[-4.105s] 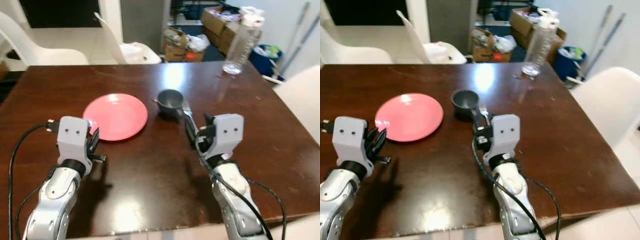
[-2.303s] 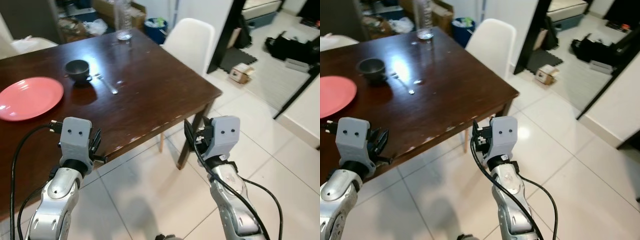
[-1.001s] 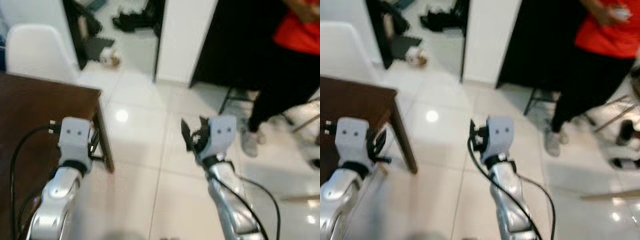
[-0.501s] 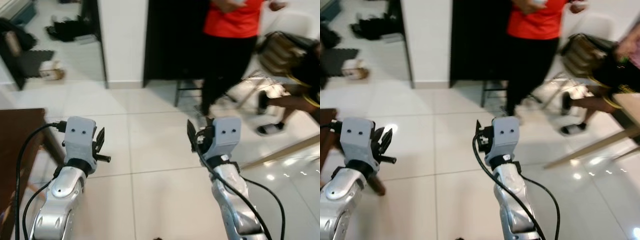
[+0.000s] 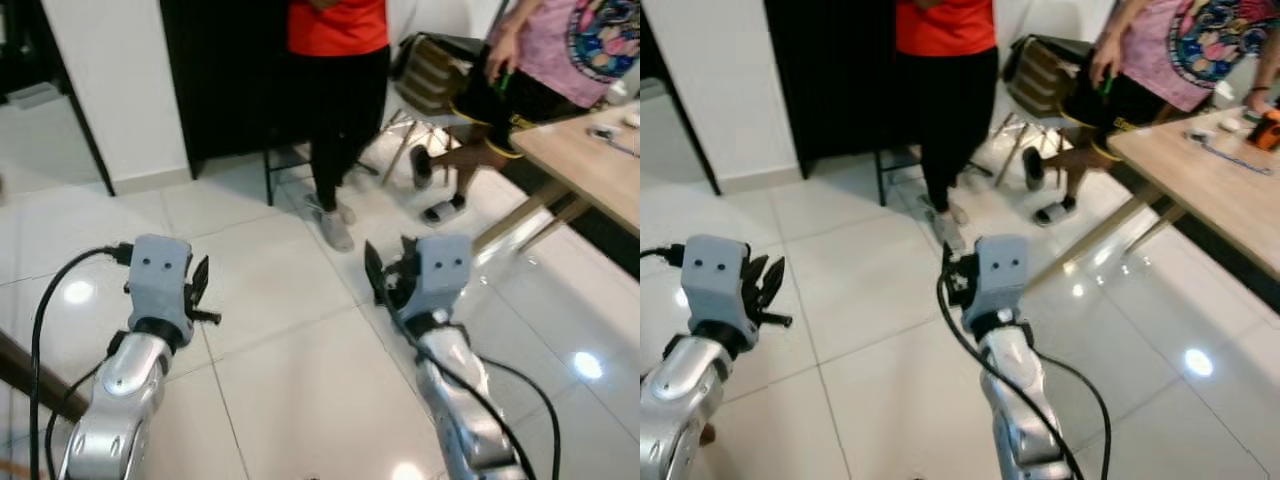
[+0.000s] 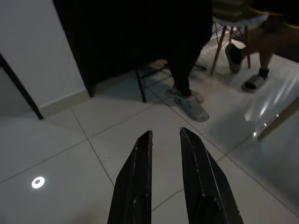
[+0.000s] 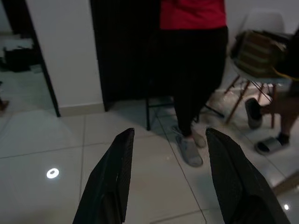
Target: Setting the table
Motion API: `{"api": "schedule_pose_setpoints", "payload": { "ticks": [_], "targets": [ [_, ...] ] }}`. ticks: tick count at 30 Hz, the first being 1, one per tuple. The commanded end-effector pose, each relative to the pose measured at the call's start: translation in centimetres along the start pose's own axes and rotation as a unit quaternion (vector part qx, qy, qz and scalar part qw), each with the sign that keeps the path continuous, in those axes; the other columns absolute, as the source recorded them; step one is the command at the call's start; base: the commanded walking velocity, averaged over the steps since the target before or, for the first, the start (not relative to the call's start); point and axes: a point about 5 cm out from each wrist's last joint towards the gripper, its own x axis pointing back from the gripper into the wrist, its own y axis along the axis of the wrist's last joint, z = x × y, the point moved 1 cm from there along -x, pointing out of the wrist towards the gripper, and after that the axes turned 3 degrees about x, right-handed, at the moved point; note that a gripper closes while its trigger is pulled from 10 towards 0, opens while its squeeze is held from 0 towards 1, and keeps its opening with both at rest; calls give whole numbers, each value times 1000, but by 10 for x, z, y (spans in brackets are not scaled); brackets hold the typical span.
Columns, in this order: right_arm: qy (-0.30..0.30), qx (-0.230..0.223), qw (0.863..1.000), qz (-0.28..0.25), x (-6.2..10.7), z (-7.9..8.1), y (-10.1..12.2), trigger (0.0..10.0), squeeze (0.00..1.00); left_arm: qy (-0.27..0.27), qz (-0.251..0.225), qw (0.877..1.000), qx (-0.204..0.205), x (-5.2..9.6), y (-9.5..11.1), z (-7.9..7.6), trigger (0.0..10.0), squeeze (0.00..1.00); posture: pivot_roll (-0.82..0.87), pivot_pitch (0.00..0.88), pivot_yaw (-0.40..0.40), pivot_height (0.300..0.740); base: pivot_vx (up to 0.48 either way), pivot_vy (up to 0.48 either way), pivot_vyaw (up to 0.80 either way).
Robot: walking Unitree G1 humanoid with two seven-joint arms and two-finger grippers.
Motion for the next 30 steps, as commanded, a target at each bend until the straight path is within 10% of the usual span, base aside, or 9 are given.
{"api": "schedule_pose_setpoints", "payload": {
  "ticks": [1,22,30],
  "targets": [
    [-9,2,1000,9,4,-6,-4,10000,0,-1,8,1000,1,1,-3,-2,10000,0,24,53,14,740,0,0,-788],
    [-8,6,1000,16,5,-7,-8,10000,0,2,19,1000,4,3,-11,-2,10000,0,21,55,11,740,0,0,-788],
    [-9,17,999,33,7,-8,-20,10000,0,-28,56,998,-20,-1,-46,-5,10000,0,17,43,10,740,0,0,-788]
  ]
}}
